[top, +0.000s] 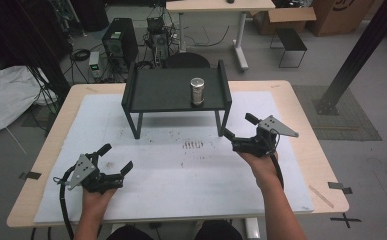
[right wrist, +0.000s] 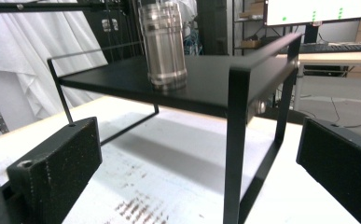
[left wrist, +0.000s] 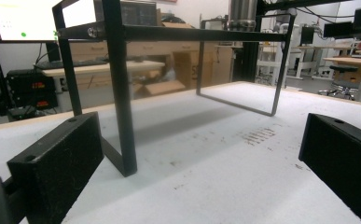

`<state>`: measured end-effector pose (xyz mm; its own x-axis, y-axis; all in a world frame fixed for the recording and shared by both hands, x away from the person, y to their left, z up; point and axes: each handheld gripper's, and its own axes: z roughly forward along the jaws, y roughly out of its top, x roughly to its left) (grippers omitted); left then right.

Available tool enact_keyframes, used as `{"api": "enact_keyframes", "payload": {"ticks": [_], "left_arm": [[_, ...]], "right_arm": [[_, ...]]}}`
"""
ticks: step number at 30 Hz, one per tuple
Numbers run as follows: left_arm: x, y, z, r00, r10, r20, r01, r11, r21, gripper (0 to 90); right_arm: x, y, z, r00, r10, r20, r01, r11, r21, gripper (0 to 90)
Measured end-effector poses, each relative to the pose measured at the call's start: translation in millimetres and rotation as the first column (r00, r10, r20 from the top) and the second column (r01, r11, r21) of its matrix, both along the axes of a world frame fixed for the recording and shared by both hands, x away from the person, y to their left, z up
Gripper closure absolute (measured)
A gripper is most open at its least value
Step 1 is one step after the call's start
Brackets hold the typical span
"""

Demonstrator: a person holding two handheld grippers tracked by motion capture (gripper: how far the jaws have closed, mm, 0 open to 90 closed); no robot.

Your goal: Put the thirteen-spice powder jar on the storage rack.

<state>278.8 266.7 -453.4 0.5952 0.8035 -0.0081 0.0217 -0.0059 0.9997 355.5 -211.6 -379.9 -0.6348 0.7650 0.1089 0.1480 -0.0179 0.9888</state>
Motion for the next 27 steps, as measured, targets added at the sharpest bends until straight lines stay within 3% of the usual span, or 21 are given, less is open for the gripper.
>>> {"api": "enact_keyframes", "payload": {"ticks": [27], "left_arm": [[-0.1, 0.1, 0.0, 1.0000, 0.000, 0.000, 0.000, 1.0000, -0.002, 0.4]], "right_arm": [[-7.9, 0.7, -53.7, 0.9982, -0.021, -0.057, 0.020, 0.999, -0.026, 0.0]]}}
